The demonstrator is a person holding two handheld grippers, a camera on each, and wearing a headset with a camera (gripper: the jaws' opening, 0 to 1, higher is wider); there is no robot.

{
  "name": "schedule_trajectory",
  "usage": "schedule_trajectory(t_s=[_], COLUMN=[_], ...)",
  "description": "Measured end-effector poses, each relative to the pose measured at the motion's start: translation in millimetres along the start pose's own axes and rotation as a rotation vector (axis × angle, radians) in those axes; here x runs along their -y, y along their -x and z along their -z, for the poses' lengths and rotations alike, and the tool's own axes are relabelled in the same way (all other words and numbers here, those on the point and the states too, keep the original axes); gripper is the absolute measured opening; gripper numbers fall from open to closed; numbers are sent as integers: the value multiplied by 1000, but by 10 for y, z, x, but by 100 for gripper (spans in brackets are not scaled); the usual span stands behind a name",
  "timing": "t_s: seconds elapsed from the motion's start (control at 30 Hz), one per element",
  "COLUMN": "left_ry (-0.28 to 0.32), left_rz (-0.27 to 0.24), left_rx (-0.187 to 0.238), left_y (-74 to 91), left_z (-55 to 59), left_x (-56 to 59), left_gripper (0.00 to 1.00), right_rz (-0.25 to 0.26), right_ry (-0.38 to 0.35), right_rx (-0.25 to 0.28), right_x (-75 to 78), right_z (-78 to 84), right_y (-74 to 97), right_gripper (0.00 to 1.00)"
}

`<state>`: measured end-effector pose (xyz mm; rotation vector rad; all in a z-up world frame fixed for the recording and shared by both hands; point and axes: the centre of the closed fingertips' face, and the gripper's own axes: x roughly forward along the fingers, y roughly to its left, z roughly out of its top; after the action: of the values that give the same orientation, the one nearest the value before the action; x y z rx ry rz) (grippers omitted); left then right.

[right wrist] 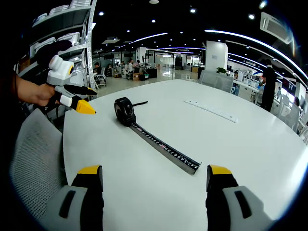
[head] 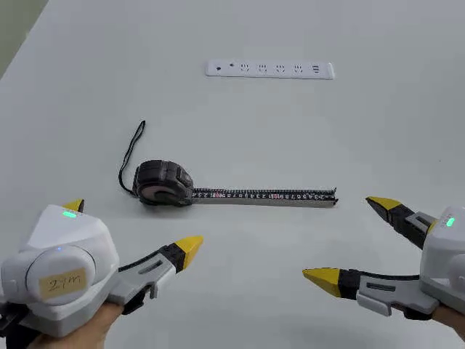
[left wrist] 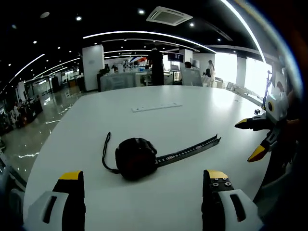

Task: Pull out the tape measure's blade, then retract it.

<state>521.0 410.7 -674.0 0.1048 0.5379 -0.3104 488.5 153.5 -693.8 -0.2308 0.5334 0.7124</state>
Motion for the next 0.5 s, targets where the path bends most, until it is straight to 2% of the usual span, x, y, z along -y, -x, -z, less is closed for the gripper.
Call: schedule_trajectory(t_s=[0.33, 0.5], left_ry=[38, 53], left_rz=[-57, -78], left_rx=[12, 15], left_y=[-136, -227], left_z=[-45, -68], left_x=[-57, -55], left_gripper=[100, 100], right_rz=[-83, -148], right_ry=[76, 137], right_rx=[-25, -52], right_x=[201, 270], right_z=[73, 117], right_y=[-62, -140], right_gripper=[79, 73])
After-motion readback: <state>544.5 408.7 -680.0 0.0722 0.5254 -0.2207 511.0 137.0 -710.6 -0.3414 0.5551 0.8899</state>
